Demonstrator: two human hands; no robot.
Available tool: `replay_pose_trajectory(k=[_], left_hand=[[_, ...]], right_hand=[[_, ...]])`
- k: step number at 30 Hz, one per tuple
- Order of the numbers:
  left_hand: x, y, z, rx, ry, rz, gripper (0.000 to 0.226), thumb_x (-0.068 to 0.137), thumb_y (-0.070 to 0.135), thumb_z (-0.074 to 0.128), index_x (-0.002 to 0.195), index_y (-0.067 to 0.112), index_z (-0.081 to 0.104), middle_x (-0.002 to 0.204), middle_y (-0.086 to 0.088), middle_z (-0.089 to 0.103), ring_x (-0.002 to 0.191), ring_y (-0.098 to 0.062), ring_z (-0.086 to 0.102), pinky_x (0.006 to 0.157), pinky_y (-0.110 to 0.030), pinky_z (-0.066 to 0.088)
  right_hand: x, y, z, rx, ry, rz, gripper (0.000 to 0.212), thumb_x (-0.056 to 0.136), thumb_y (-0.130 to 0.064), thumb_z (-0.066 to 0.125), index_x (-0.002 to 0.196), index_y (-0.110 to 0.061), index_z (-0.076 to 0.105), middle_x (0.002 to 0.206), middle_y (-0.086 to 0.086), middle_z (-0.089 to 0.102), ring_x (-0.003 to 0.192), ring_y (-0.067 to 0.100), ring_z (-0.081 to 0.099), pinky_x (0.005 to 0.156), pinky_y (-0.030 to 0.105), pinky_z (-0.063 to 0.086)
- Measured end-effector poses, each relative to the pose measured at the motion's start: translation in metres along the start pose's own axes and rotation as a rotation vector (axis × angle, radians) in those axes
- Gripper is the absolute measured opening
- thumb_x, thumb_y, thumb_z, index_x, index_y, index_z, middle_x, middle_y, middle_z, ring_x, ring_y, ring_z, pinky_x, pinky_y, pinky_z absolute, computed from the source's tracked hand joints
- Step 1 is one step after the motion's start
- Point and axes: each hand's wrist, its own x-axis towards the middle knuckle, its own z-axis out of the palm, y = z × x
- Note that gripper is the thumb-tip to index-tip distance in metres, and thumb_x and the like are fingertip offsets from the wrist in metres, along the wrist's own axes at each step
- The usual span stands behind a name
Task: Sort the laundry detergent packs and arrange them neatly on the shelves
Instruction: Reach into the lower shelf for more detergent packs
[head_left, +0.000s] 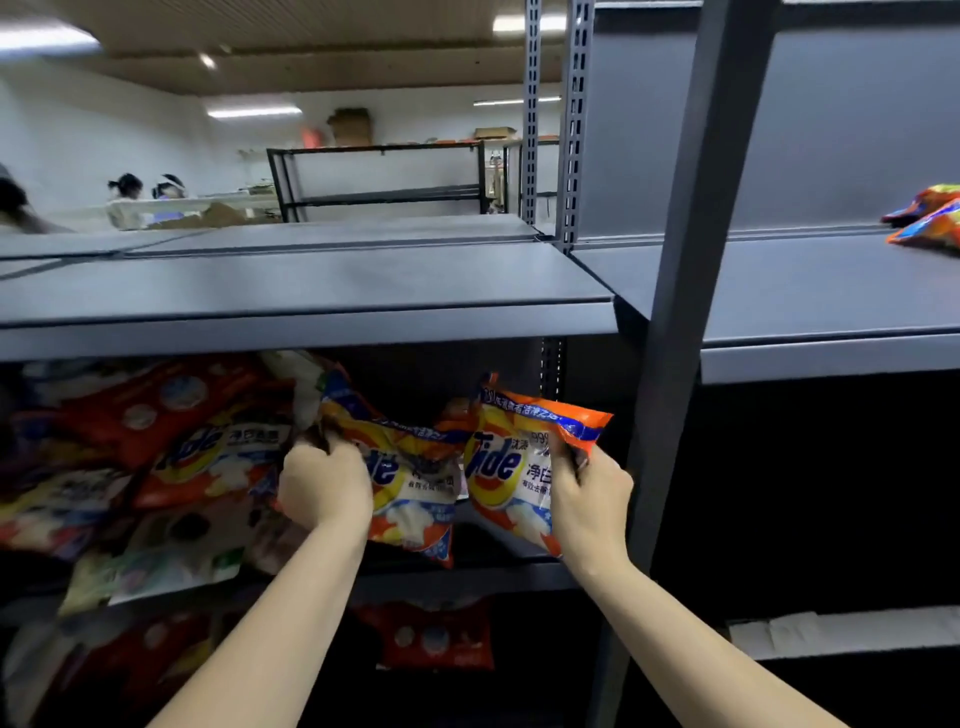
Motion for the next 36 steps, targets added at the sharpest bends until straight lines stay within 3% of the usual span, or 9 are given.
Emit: replay_pose_trajectory(k=[4, 9, 12, 19, 22, 27, 31, 36], left_hand=[[-0.036, 0.007, -0.028, -0.095, 0.070, 0.156, 0.041, 0.099, 0.032, 0.039, 0.067, 0.010, 0.050, 0.069, -0.011, 0.057, 0.066, -0.034, 0.052, 0.060, -0.035, 0.033], [-0.074, 0.027, -0.052, -0.226, 0.052, 0.229, 0.044, 0.100, 0.039, 0.037, 0.069, 0.012, 0.052, 0.059, 0.004, 0.054, 0.053, -0.013, 0.051, 0.051, -0.025, 0.031], [-0.097, 0.043, -0.068, -0.280, -0.003, 0.258, 0.044, 0.100, 0.039, 0.038, 0.063, 0.016, 0.045, 0.056, 0.008, 0.052, 0.050, -0.006, 0.049, 0.047, -0.022, 0.030], [-0.150, 0.084, -0.083, -0.499, -0.131, 0.317, 0.045, 0.097, 0.042, 0.041, 0.059, 0.020, 0.047, 0.056, 0.006, 0.056, 0.052, -0.009, 0.055, 0.050, -0.025, 0.038], [-0.172, 0.109, -0.079, -0.627, -0.215, 0.302, 0.045, 0.093, 0.047, 0.040, 0.059, 0.018, 0.049, 0.058, 0.004, 0.058, 0.056, -0.019, 0.059, 0.055, -0.034, 0.048], [-0.212, 0.165, -0.065, -0.755, -0.290, 0.328, 0.049, 0.088, 0.053, 0.040, 0.061, 0.014, 0.048, 0.060, -0.006, 0.058, 0.063, -0.032, 0.059, 0.065, -0.053, 0.053], [-0.243, 0.218, -0.036, -0.827, -0.339, 0.361, 0.047, 0.086, 0.058, 0.039, 0.069, 0.018, 0.056, 0.071, -0.004, 0.067, 0.073, -0.030, 0.066, 0.072, -0.051, 0.056], [-0.280, 0.300, 0.027, -0.884, -0.258, 0.359, 0.047, 0.088, 0.049, 0.041, 0.060, 0.013, 0.052, 0.060, 0.004, 0.058, 0.065, -0.026, 0.058, 0.064, -0.035, 0.050]], right_hand=[[-0.017, -0.005, -0.028, 0.000, 0.044, -0.036, 0.026, 0.094, -0.029, 0.056, 0.069, -0.034, 0.053, 0.071, -0.012, 0.066, 0.068, 0.010, 0.067, 0.062, 0.037, 0.057], [-0.027, -0.025, -0.069, 0.143, 0.148, -0.082, 0.013, 0.082, -0.046, 0.055, 0.079, -0.033, 0.057, 0.076, -0.021, 0.066, 0.073, -0.002, 0.068, 0.055, 0.015, 0.054], [-0.027, -0.033, -0.097, 0.160, 0.264, -0.104, 0.010, 0.088, -0.029, 0.063, 0.079, -0.024, 0.061, 0.074, -0.019, 0.067, 0.069, -0.004, 0.067, 0.052, 0.008, 0.049], [-0.025, -0.050, -0.166, 0.110, 0.419, -0.201, 0.020, 0.089, -0.017, 0.064, 0.072, -0.028, 0.060, 0.068, -0.019, 0.069, 0.064, 0.000, 0.068, 0.053, 0.012, 0.050], [-0.019, -0.059, -0.198, 0.131, 0.496, -0.243, 0.017, 0.089, -0.015, 0.064, 0.073, -0.022, 0.063, 0.070, -0.018, 0.070, 0.063, 0.000, 0.068, 0.053, 0.010, 0.049], [0.006, -0.070, -0.265, 0.246, 0.625, -0.250, 0.016, 0.082, -0.025, 0.061, 0.067, -0.021, 0.066, 0.068, -0.004, 0.072, 0.062, 0.014, 0.070, 0.054, 0.026, 0.055], [0.048, -0.068, -0.322, 0.354, 0.703, -0.271, 0.013, 0.081, -0.022, 0.062, 0.073, -0.014, 0.068, 0.066, -0.008, 0.072, 0.062, 0.010, 0.070, 0.051, 0.018, 0.050], [0.120, -0.047, -0.397, 0.376, 0.749, -0.333, 0.016, 0.080, -0.019, 0.064, 0.066, -0.014, 0.067, 0.063, -0.011, 0.069, 0.059, 0.004, 0.067, 0.053, 0.018, 0.049]])
